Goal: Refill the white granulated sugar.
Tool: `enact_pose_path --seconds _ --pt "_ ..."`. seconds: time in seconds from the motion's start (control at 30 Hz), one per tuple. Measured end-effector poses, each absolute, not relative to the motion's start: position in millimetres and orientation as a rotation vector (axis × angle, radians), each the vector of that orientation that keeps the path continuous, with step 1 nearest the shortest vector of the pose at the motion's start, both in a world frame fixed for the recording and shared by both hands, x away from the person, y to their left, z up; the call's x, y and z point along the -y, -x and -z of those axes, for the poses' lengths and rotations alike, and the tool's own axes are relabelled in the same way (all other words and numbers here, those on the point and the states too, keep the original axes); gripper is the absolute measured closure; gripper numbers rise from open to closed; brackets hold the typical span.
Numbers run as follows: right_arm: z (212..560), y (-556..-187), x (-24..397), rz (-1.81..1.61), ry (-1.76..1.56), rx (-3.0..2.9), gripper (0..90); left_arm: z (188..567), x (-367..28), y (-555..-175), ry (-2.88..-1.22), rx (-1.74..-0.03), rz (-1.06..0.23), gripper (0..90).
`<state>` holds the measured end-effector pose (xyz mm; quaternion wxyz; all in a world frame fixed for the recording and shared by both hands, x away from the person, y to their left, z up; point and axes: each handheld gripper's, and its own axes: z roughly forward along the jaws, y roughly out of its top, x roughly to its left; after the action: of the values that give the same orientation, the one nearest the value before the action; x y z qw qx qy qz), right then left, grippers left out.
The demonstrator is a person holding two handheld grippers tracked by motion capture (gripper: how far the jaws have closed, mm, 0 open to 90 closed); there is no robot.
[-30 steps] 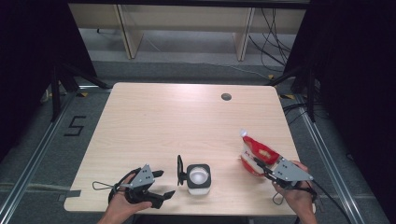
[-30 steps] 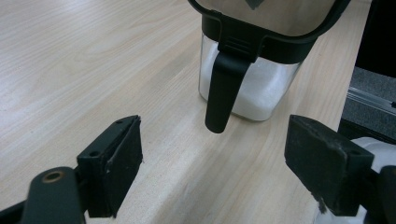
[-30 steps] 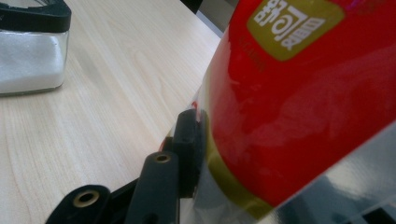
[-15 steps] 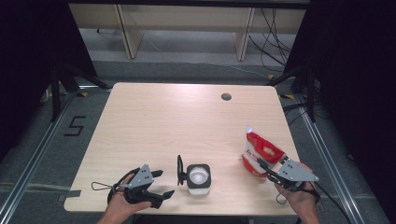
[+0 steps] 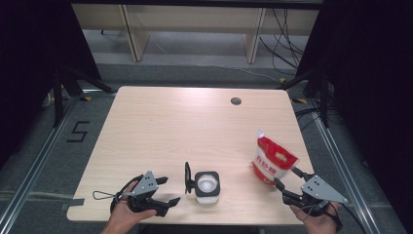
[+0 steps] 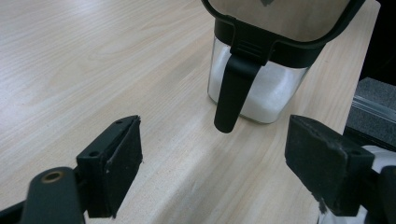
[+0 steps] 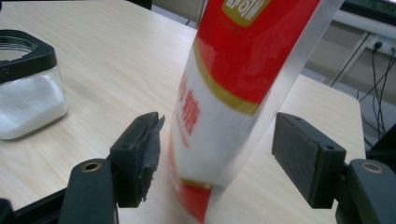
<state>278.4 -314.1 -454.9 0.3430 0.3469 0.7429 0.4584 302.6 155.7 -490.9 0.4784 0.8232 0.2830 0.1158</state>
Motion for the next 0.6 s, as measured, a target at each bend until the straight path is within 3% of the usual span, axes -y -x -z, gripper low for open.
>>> enact_pose_path --seconds 0.6 --pt "463 -253 308 -1.106 -1.027 -2.033 31.2 494 -156 -309 -2.000 -0.712 -0.278 18.9"
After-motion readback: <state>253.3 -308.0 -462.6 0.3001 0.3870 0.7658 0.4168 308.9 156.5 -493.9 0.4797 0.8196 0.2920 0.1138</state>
